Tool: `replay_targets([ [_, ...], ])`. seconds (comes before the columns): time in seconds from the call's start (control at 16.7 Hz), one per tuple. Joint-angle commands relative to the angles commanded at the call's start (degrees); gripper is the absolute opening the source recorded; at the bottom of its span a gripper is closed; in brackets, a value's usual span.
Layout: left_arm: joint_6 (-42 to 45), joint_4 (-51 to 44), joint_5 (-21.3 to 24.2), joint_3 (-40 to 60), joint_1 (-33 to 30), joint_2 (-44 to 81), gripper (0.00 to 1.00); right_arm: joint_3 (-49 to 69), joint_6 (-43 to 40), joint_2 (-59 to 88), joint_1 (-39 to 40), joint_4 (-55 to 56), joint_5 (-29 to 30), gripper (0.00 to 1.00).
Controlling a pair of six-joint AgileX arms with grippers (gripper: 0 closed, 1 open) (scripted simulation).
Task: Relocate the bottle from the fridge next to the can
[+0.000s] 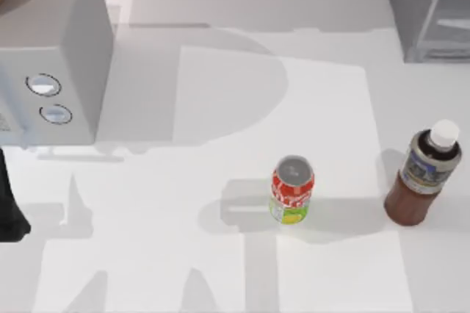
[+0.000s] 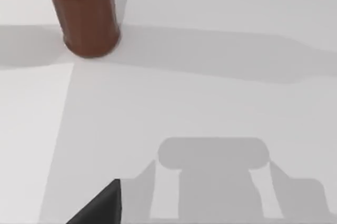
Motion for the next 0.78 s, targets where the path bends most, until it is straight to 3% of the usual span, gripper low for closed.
replay_targets([
  [0.18, 0.00, 0.00, 0.00, 0.00, 0.00, 0.00, 1.00, 2.94, -5.29, 4.85, -5.37, 0.77, -4.10, 1.00],
  [0.36, 0.00, 0.00, 0.00, 0.00, 0.00, 0.00, 1.00, 7.82, -15.99, 14.95, -16.04, 1.45, -11.41, 1.00],
  [0.54, 0.00, 0.00, 0.00, 0.00, 0.00, 0.00, 1.00, 13.58, -32.10, 30.30, -30.34, 1.92, -20.32, 1.00],
  [0.78, 0.00, 0.00, 0.00, 0.00, 0.00, 0.00, 1.00, 21.46, -60.93, 58.04, -53.31, 2.12, -32.14, 1.00],
])
